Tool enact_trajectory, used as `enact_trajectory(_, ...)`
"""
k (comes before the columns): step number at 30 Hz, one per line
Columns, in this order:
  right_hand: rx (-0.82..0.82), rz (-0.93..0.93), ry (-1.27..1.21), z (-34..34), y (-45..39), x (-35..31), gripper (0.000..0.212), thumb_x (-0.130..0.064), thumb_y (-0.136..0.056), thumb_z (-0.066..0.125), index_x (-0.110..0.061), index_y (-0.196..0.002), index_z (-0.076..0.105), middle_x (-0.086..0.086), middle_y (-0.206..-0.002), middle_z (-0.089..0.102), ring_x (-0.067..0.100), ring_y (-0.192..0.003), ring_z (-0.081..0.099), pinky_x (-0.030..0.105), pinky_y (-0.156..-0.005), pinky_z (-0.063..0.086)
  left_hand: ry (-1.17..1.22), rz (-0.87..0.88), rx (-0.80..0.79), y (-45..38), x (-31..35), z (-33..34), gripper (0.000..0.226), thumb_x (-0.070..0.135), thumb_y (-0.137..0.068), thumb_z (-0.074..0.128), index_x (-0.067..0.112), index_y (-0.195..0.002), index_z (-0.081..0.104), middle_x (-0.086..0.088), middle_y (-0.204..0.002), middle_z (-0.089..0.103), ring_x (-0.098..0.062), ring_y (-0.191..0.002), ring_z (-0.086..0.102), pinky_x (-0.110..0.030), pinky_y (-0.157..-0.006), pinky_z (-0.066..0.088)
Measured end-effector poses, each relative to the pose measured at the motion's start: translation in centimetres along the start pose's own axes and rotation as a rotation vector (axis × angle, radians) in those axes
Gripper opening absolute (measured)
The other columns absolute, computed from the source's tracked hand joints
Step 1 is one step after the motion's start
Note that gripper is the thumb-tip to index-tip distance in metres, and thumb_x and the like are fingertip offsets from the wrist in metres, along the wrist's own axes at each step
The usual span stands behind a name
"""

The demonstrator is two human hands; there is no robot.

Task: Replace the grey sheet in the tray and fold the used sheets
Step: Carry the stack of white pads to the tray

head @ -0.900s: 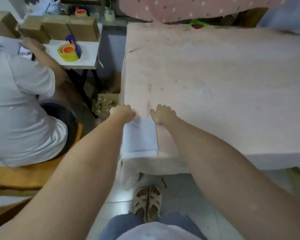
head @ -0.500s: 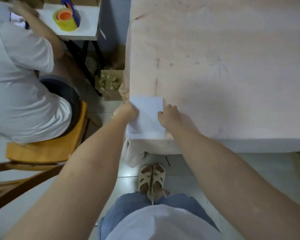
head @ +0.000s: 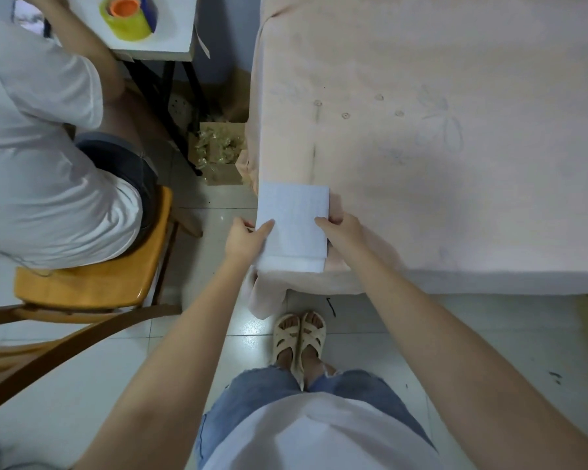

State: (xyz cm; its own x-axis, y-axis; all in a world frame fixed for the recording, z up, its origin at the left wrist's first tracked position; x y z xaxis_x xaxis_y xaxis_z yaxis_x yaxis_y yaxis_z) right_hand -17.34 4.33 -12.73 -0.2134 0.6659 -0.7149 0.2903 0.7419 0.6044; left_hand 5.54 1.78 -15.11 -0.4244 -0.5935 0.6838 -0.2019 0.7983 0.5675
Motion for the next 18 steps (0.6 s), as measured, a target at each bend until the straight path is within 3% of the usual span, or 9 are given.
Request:
enact_trajectory(4,-0.064,-0.048,-0.077,0.7,1.0,0.2,0.016,-0.034,-0.085,0.066,-0.020,-0.081,0.058,-0.005,-0.084,0.066,0.013,-0.075,0.064,0.021,-0.057,0.049,0.102,0.024,-0.002,0.9,0.3,0.0,0.042,0.041,-0.077,0.074,0.014,-0.083,0.042,0.007,-0.073,0.048,-0.007,-0.063,0.048,-0.022,-0.054,0.035)
enact_trajectory(9,-0.124,-0.012,-0.295,1.0,2.2,1.0,0.012,-0.027,-0.088,0.065,-0.024,-0.090,0.054,-0.006,-0.092,0.066,0.005,-0.075,0.065,0.023,-0.059,0.054,0.219,0.054,-0.055,2.7,0.8,-0.2,0.038,0.029,-0.076,0.077,0.018,-0.073,0.041,0.005,-0.069,0.048,-0.007,-0.058,0.048,-0.016,-0.051,0.037)
enact_trajectory(13,-0.159,0.013,-0.412,0.7,3.2,2.0,0.024,-0.017,-0.087,0.067,-0.013,-0.106,0.053,0.006,-0.109,0.066,0.016,-0.089,0.067,0.038,-0.074,0.057,0.443,-0.011,-0.240,4.5,0.8,0.1,0.034,0.014,-0.076,0.078,0.014,-0.082,0.044,-0.013,-0.095,0.063,-0.019,-0.079,0.066,-0.024,-0.058,0.050)
enact_trajectory(15,-0.188,-0.001,-0.465,0.5,3.8,2.4,0.034,-0.016,-0.084,0.070,-0.013,-0.113,0.053,0.002,-0.111,0.068,0.016,-0.092,0.068,0.035,-0.072,0.058,0.549,-0.024,-0.325,5.5,1.0,0.3,0.035,0.006,-0.076,0.076,0.011,-0.092,0.046,-0.019,-0.109,0.065,-0.024,-0.086,0.069,-0.026,-0.058,0.054)
enact_trajectory(18,-0.238,-0.015,-0.528,0.2,5.0,3.3,0.032,-0.018,-0.083,0.071,-0.021,-0.111,0.057,-0.010,-0.100,0.072,0.009,-0.089,0.070,0.026,-0.065,0.056,0.606,0.018,-0.408,6.6,1.3,0.5,0.049,0.000,-0.077,0.073,0.014,-0.117,0.048,-0.013,-0.109,0.069,-0.022,-0.089,0.071,-0.027,-0.060,0.055)
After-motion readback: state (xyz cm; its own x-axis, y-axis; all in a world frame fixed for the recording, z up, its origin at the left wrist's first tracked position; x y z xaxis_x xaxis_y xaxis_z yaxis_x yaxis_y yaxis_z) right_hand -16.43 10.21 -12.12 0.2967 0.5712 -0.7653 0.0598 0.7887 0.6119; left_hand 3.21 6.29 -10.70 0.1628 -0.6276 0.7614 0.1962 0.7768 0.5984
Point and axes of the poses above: each hand's wrist, its own y-axis away from the middle knuckle, its own z-axis out of the palm, x = y × z, the point moved 8 cm from there along -y, towards the middle knuckle
